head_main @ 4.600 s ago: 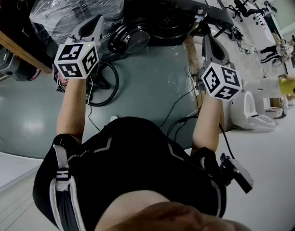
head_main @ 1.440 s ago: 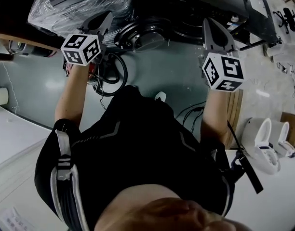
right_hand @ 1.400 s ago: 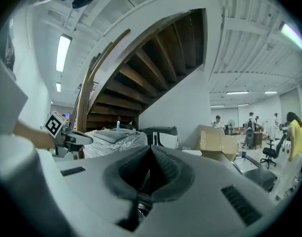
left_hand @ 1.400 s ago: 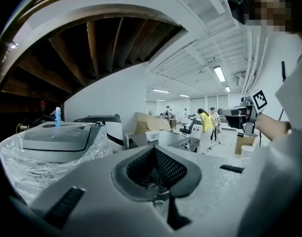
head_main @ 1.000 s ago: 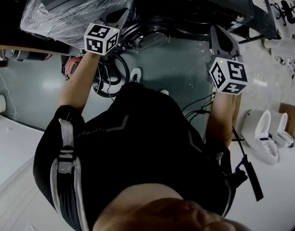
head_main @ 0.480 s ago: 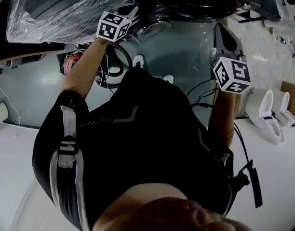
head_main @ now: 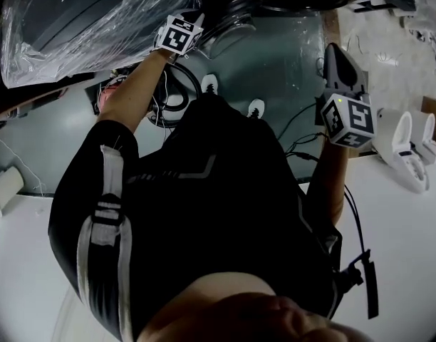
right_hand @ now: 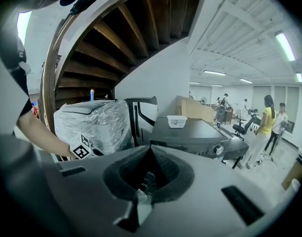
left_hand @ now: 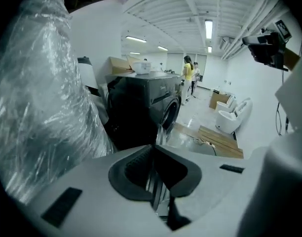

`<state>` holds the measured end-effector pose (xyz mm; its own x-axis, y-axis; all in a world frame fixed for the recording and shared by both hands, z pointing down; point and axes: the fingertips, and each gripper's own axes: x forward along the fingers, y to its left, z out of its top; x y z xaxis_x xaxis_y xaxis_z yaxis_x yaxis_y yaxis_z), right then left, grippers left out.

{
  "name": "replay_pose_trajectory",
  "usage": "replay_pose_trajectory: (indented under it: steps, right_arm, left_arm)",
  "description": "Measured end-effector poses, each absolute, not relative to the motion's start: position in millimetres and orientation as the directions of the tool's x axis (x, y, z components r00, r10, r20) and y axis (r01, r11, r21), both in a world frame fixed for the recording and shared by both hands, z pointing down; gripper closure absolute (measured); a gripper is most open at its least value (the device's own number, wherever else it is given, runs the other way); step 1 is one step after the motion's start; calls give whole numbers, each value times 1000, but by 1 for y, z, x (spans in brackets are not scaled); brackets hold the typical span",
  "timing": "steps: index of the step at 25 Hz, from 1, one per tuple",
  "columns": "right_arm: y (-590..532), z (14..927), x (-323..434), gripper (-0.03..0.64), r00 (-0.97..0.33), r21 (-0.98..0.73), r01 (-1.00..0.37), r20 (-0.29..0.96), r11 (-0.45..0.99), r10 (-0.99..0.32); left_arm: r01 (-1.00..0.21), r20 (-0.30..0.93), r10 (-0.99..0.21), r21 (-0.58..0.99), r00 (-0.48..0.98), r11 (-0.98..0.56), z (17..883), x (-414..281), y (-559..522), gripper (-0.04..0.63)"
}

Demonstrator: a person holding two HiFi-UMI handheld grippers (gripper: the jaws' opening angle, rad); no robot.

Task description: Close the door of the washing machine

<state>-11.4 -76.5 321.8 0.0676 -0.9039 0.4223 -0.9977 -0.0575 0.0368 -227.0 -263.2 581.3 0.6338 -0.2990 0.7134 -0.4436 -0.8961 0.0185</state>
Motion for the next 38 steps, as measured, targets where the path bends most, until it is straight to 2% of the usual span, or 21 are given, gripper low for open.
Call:
replay_pose_trajectory:
  steps: [3, 6, 8, 11, 16, 22, 26, 31, 38]
  right_arm:
    - [-71, 331, -12, 612, 101, 31, -995, 441, -98, -892]
    - [-65, 341, -15, 612, 123, 29, -992, 466, -124, -876]
    - [-60, 347, -19, 612, 136, 19, -989, 487, -145, -863]
    - [-56, 351, -24, 612, 153, 0, -984, 496, -175, -855]
    - [-62, 353, -40, 612, 137, -32, -983, 510, -178, -849]
    - [-57, 370, -42, 612, 141, -35, -982, 529, -188, -837]
    - [-57, 366, -47, 612, 148, -28, -981, 542, -193, -827]
    - [-56, 367, -51, 612, 145, -26, -981, 560, -192, -816]
    - [-47, 372, -53, 612, 134, -26, -983, 572, -181, -809]
  left_arm:
    - [-424, 746, -255, 41, 615, -905, 605, -227, -267, 588]
    - [-400, 767, -207, 69, 607, -914, 623, -225, -268, 536]
    - [-380, 781, -173, 88, 600, -921, 634, -223, -265, 523]
    - [-352, 803, -123, 113, 583, -929, 652, -223, -260, 463]
    - [-329, 829, -104, 101, 550, -939, 669, -226, -263, 439]
    - [-283, 853, -38, 131, 521, -950, 685, -228, -256, 430]
    - [-239, 855, -47, 91, 517, -967, 692, -227, -251, 430]
    - [-235, 847, -42, 99, 531, -967, 698, -228, -254, 431]
    - [-230, 878, -16, 108, 479, -967, 693, -228, -250, 440]
